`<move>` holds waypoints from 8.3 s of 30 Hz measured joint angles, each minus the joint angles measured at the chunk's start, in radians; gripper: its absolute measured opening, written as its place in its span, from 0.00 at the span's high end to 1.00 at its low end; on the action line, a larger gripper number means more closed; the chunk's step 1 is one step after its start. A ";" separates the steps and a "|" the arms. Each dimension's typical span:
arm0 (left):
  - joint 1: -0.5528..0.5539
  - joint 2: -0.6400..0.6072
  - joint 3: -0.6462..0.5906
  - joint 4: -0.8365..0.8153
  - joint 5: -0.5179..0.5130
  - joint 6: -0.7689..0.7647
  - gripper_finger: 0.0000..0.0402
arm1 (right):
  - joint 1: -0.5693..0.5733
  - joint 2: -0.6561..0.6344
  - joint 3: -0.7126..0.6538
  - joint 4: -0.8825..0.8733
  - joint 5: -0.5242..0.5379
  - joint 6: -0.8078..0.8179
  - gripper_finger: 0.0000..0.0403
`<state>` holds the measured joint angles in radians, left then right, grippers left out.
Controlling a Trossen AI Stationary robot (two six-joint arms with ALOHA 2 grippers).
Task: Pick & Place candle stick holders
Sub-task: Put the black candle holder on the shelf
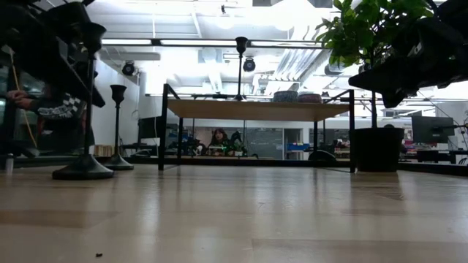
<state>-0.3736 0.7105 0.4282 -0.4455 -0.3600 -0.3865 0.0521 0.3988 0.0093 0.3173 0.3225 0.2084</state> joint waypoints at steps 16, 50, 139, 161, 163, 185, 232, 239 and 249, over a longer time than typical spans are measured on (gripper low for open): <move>0.000 -0.045 0.000 0.054 -0.048 0.015 0.43 | 0.000 0.000 0.000 0.000 0.000 0.000 0.99; 0.000 -0.119 0.001 0.044 0.032 0.029 0.91 | 0.000 0.000 0.000 0.000 0.000 0.000 0.99; 0.219 0.219 0.772 0.111 -0.341 0.625 0.99 | 0.000 0.000 0.000 0.000 0.000 0.000 0.99; 0.805 0.567 1.073 -0.057 0.223 0.483 0.99 | 0.000 0.000 0.000 0.000 0.000 0.000 0.99; 0.849 0.594 1.098 -0.078 0.254 0.472 0.99 | 0.000 0.000 0.000 0.000 0.000 0.000 0.99; 1.068 0.761 1.146 -0.176 0.353 0.280 0.99 | 0.000 0.000 0.000 0.000 0.000 0.000 0.99; 1.046 0.835 1.149 -0.275 0.327 0.303 0.99 | 0.000 0.000 0.000 0.000 0.000 0.000 0.99; 1.046 0.836 1.147 -0.275 0.327 0.303 0.99 | 0.000 0.000 0.000 0.000 0.000 0.000 0.99; 1.046 0.852 1.139 -0.309 0.324 0.296 0.84 | 0.000 0.000 0.000 0.000 0.000 0.000 0.99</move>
<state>0.6726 1.5628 1.5669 -0.7549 -0.0364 -0.0906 0.0521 0.3988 0.0092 0.3172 0.3227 0.2085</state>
